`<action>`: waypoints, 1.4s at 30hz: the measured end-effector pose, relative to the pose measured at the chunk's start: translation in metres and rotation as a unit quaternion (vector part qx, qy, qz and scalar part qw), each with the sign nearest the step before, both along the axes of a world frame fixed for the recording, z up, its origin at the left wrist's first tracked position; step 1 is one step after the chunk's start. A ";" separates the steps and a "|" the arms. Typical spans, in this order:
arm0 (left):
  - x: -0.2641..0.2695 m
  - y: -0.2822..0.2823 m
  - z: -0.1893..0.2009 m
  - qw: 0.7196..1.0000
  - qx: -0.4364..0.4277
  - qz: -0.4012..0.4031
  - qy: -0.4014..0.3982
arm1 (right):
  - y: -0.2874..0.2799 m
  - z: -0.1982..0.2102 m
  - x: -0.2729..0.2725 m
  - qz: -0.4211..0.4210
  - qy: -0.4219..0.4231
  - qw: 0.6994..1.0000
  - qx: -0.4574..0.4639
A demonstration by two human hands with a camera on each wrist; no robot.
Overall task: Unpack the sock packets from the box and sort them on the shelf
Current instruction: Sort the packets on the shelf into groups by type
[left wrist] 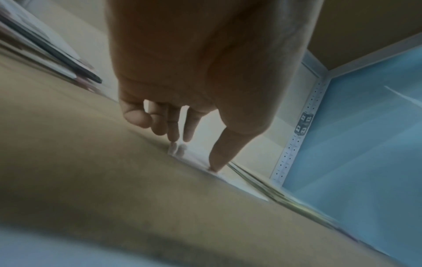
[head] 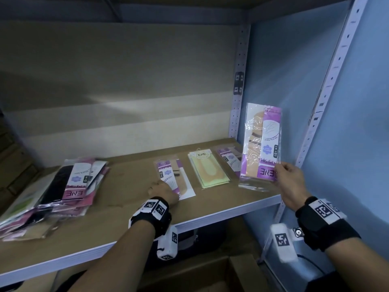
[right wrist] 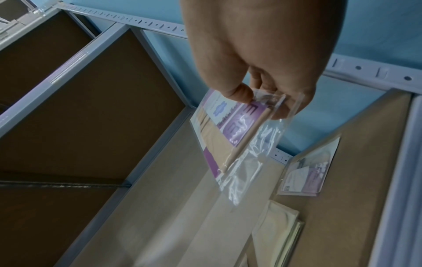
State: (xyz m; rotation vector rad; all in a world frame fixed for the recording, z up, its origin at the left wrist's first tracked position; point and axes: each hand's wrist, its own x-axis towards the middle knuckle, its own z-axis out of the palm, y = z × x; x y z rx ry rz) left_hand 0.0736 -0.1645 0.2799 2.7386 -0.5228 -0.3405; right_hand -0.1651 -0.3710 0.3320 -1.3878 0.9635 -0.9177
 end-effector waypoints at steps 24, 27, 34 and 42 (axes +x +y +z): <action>0.028 -0.004 -0.018 0.941 -0.299 0.063 0.146 | 0.006 0.002 -0.008 -0.015 -0.002 1.000 0.016; 0.031 -0.008 -0.019 0.932 -0.326 0.068 0.144 | 0.005 0.002 -0.008 -0.016 0.005 1.000 0.021; 0.020 -0.015 0.000 0.913 -0.377 0.057 0.145 | 0.007 0.001 -0.009 -0.012 0.014 1.000 0.023; 0.023 -0.022 -0.003 0.914 -0.372 0.026 0.158 | 0.010 0.002 -0.009 -0.003 0.007 1.000 0.018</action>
